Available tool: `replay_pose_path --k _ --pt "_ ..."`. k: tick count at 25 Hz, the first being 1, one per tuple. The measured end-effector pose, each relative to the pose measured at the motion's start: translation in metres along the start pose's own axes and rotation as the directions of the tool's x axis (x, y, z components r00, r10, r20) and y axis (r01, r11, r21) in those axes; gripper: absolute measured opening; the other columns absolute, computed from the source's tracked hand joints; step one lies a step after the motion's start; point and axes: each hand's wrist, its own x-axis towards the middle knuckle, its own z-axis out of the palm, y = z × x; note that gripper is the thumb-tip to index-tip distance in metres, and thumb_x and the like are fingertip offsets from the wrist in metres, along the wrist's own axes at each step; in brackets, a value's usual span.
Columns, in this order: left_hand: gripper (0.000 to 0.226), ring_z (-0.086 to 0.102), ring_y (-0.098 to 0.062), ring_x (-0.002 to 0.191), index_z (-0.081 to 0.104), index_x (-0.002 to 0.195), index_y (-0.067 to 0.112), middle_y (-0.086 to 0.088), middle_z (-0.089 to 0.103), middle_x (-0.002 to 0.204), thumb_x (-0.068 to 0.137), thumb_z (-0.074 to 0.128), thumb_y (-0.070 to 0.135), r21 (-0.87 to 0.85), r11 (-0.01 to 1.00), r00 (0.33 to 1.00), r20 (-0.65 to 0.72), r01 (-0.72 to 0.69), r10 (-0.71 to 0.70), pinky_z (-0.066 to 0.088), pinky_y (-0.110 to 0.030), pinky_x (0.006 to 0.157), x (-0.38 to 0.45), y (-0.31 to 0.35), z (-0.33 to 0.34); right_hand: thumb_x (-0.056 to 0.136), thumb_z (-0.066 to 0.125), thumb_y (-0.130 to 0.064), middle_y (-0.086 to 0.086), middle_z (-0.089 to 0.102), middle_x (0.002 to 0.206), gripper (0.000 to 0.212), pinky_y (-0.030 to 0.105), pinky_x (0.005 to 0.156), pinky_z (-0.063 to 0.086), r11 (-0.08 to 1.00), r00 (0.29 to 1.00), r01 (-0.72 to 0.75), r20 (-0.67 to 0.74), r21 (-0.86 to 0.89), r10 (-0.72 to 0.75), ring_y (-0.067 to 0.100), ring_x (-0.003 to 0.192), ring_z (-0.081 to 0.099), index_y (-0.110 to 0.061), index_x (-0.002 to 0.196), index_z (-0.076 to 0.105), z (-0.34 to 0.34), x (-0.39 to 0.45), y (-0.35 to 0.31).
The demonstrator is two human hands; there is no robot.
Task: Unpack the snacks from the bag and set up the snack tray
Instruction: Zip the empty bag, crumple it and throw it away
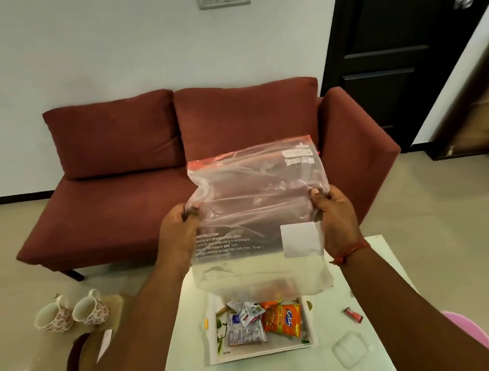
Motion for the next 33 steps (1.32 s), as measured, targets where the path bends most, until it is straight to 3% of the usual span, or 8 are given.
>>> replay_pose_path --k 3,8,13,17,21,26,30,33 --pt "0.023 0.066 -0.003 0.068 0.057 0.115 0.032 -0.003 0.069 0.093 0.093 0.063 0.025 0.025 0.988 0.980 -0.123 -0.152 0.154 0.052 -0.018 0.060 0.008 0.004 -0.005 0.097 0.062 -0.019 0.002 0.069 0.102 0.028 0.042 0.084 0.059 0.945 0.981 0.123 -0.106 -0.303 -0.162 0.021 0.093 0.067 -0.020 0.123 0.054 0.005 -0.003 -0.005" --pt "0.058 0.065 -0.010 0.112 0.054 0.131 0.046 0.005 0.065 0.125 0.090 0.067 0.008 -0.068 0.971 0.907 0.347 -0.231 0.240 0.055 -0.024 0.086 0.027 0.009 -0.029 0.078 0.080 -0.044 -0.001 0.038 0.144 0.089 0.036 0.105 0.043 0.631 0.958 0.261 0.275 -0.730 -0.079 0.014 0.123 0.044 -0.037 0.150 0.028 0.002 0.005 -0.035" --pt "0.005 0.062 -0.010 0.084 0.063 0.095 0.027 0.004 0.063 0.101 0.095 0.061 0.023 0.460 0.820 0.936 0.087 -0.342 0.342 0.041 -0.012 0.063 0.036 0.026 -0.028 0.089 0.071 -0.030 -0.005 0.046 0.083 0.018 0.021 0.062 0.039 0.299 0.933 0.350 0.300 -0.888 -0.200 0.018 0.075 0.051 -0.013 0.094 0.072 0.005 0.013 -0.041" --pt "0.015 0.047 -0.002 0.069 0.055 0.084 0.018 0.003 0.052 0.093 0.099 0.053 0.022 0.492 0.768 0.906 0.118 -0.409 0.407 0.035 -0.010 0.058 0.032 0.037 -0.013 0.087 0.062 -0.058 0.000 0.044 0.125 0.043 0.042 0.096 0.047 -0.144 0.942 0.334 0.337 -0.932 0.007 0.025 0.118 0.047 -0.026 0.114 0.065 0.003 0.013 -0.051" --pt "0.014 0.050 0.002 0.060 0.057 0.084 0.026 0.013 0.061 0.072 0.098 0.056 0.027 0.348 0.761 0.826 0.372 -0.547 0.424 0.040 -0.009 0.053 0.019 0.061 0.013 0.068 0.068 -0.072 -0.009 0.045 0.148 0.091 0.036 0.106 0.045 0.155 0.803 0.555 0.575 -0.817 0.158 0.013 0.130 0.048 -0.036 0.145 0.037 0.037 0.004 -0.055" --pt "0.034 0.052 0.008 0.107 0.054 0.119 0.031 0.015 0.055 0.119 0.089 0.066 0.041 0.322 0.721 0.775 0.070 -0.613 0.628 0.041 -0.004 0.085 0.012 0.079 0.042 0.088 0.063 -0.008 0.008 0.076 0.090 0.013 0.043 0.081 0.058 0.638 0.921 0.345 0.380 -0.688 -0.088 0.024 0.086 0.071 -0.014 0.095 0.072 0.053 0.007 -0.033" --pt "0.093 0.047 -0.014 0.130 0.035 0.146 0.026 0.002 0.044 0.148 0.071 0.070 0.069 0.189 0.965 0.983 0.063 -0.181 0.172 0.040 -0.033 0.104 0.003 0.050 0.039 0.094 0.061 -0.002 0.023 0.072 0.108 0.019 0.051 0.090 0.057 0.979 0.972 0.000 0.231 -0.204 0.048 0.034 0.096 0.068 -0.007 0.109 0.070 0.039 0.008 -0.040" --pt "0.077 0.061 -0.028 0.118 0.059 0.132 0.017 -0.007 0.067 0.127 0.069 0.078 0.057 -0.163 0.967 0.916 0.383 0.194 -0.120 0.048 -0.053 0.102 -0.005 0.029 0.045 0.094 0.060 -0.002 0.025 0.071 0.108 0.022 0.055 0.095 0.054 0.983 0.929 -0.185 0.323 -0.019 0.181 0.036 0.098 0.066 0.001 0.115 0.066 0.032 0.004 -0.037"
